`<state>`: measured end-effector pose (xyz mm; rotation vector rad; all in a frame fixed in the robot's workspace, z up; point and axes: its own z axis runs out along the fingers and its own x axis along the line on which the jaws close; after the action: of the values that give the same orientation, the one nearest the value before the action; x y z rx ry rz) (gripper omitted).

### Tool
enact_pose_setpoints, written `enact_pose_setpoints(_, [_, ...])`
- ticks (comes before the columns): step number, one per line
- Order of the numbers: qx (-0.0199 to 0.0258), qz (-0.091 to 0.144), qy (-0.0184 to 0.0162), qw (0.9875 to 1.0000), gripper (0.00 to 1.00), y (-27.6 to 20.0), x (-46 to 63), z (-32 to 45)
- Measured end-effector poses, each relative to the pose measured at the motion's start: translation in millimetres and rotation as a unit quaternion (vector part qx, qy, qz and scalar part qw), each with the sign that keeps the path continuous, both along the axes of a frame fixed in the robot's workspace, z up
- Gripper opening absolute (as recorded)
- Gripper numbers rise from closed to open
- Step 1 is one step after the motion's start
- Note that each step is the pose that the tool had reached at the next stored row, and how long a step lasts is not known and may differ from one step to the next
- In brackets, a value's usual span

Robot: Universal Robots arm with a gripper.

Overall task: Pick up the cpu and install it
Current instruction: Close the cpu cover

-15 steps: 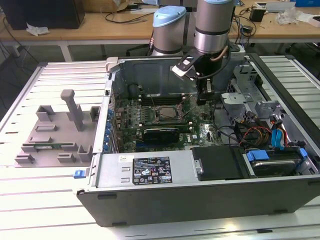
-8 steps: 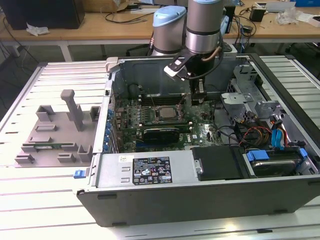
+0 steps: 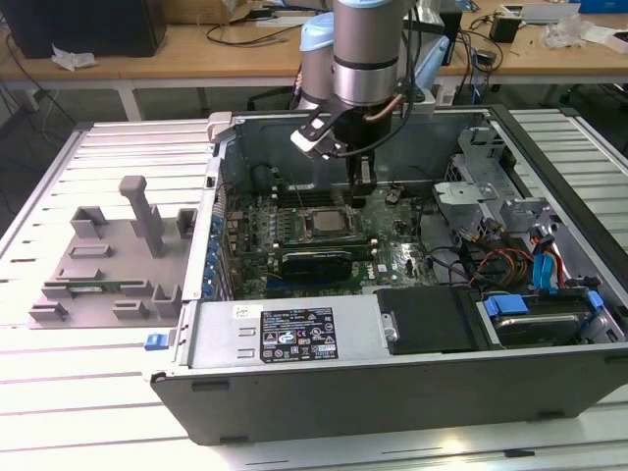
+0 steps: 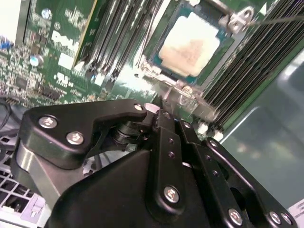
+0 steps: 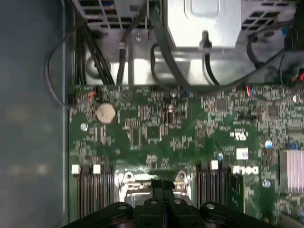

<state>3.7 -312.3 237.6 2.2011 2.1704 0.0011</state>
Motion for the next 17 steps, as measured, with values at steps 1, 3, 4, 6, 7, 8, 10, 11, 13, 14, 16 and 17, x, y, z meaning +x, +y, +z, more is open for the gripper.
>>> enact_pose_setpoints(1, [0.0001,0.0,-0.0001,1.0,0.11,0.0,-3.9,-0.1])
enact_pose_setpoints(3, [-0.0001,0.0,-0.0001,1.0,0.11,0.0,-8.2,0.0])
enact_pose_setpoints(4, [-0.0001,0.0,-0.0001,1.0,0.11,0.0,-8.2,0.0])
enact_pose_setpoints(6, [0.0,0.0,-0.0001,1.0,0.11,0.0,-8.4,0.0])
enact_pose_setpoints(7, [-0.0001,0.0,-0.0001,1.0,0.11,0.0,-8.4,0.0])
enact_pose_setpoints(8, [-0.0004,0.0,0.0,1.0,0.11,0.0,-8.4,-0.7])
enact_pose_setpoints(10, [-0.0005,0.0,0.0005,1.0,0.11,-0.1,-8.5,-3.2])
enact_pose_setpoints(11, [-0.0005,0.0,0.0005,1.0,0.11,-0.3,-8.7,-5.1])
enact_pose_setpoints(13, [-0.0005,0.0,-0.0007,1.0,0.11,-0.3,-21.1,-9.2])
enact_pose_setpoints(14, [-0.0005,0.0,-0.0007,1.0,0.11,-0.3,-27.4,-9.3])
enact_pose_setpoints(16, [-0.0005,0.0,-0.0007,1.0,0.11,-0.3,-29.6,-9.4])
enact_pose_setpoints(17, [-0.0005,0.001,-0.0007,1.0,0.11,-0.3,-29.7,-9.3])
